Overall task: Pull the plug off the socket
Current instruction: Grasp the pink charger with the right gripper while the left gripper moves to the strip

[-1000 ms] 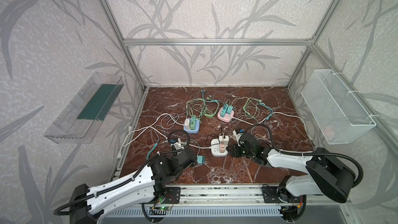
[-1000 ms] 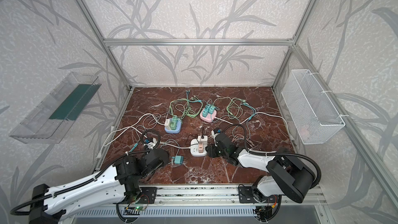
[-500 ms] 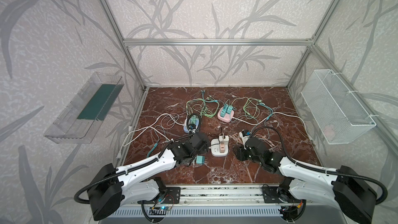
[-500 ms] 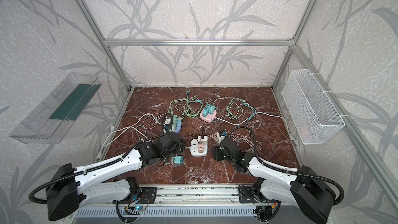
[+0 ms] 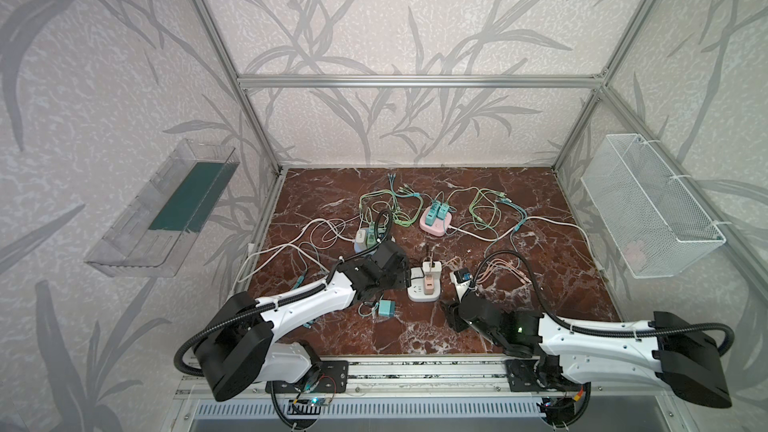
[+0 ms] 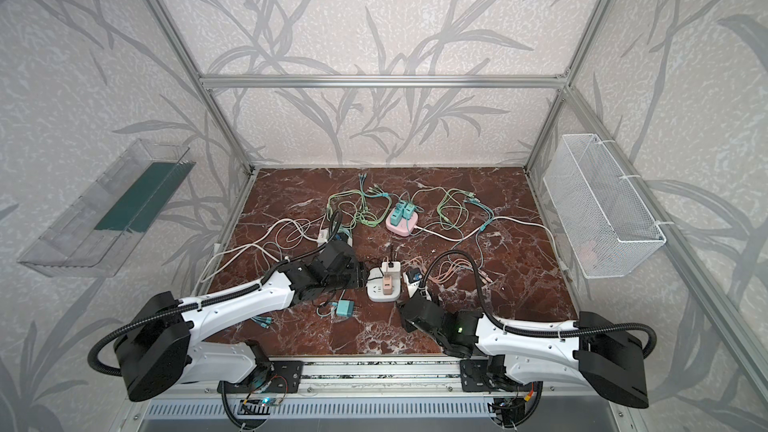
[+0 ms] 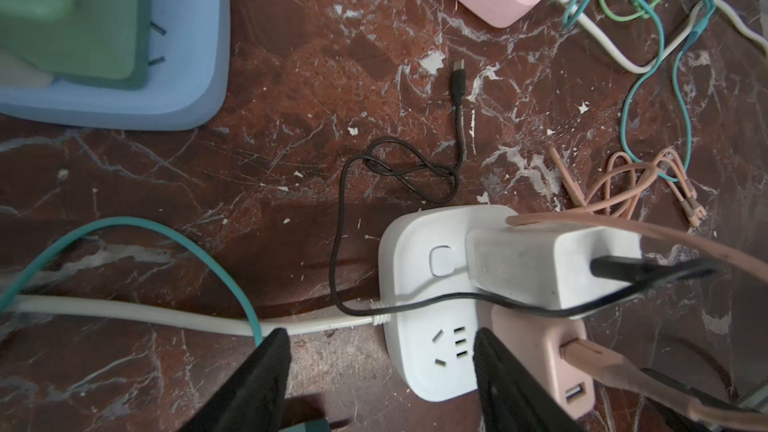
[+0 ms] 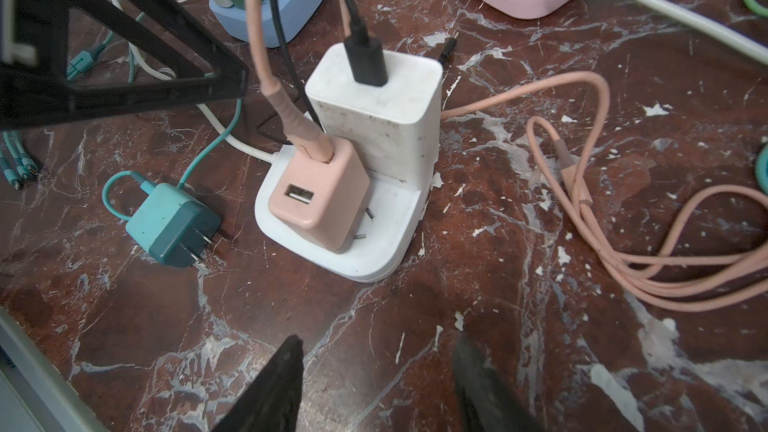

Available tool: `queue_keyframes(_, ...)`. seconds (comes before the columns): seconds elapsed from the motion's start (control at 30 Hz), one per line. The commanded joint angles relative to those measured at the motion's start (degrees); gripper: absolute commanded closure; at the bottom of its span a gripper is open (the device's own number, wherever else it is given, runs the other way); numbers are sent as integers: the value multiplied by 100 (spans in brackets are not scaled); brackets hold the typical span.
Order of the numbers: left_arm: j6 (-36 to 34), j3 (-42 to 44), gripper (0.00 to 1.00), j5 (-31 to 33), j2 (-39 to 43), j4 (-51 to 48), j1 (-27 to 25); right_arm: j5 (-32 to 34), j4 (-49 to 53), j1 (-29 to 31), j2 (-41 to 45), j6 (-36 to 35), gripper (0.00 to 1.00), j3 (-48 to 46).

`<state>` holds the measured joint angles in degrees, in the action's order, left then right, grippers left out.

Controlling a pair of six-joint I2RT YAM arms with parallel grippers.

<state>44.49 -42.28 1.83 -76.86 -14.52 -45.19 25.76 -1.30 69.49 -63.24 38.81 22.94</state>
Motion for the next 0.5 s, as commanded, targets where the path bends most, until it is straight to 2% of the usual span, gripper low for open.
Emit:
queue_keyframes(0.0, -108, -49, 29, -102, 44, 154, 45, 448, 36, 137, -380, 261, 40, 346)
queue_keyframes(0.2, -68, 93, 28, -67, 58, 194, 51, 571, 320, 174, -1187, 259, 38, 991)
queue_keyframes(0.33, -37, 177, 26, -75, 22, 294, 64, 789, 938, 178, -1710, 409, 37, 1525)
queue_keyframes(0.47, -75, 143, 26, -95, -55, 290, 107, 851, 885, 170, -1958, 460, 37, 1667)
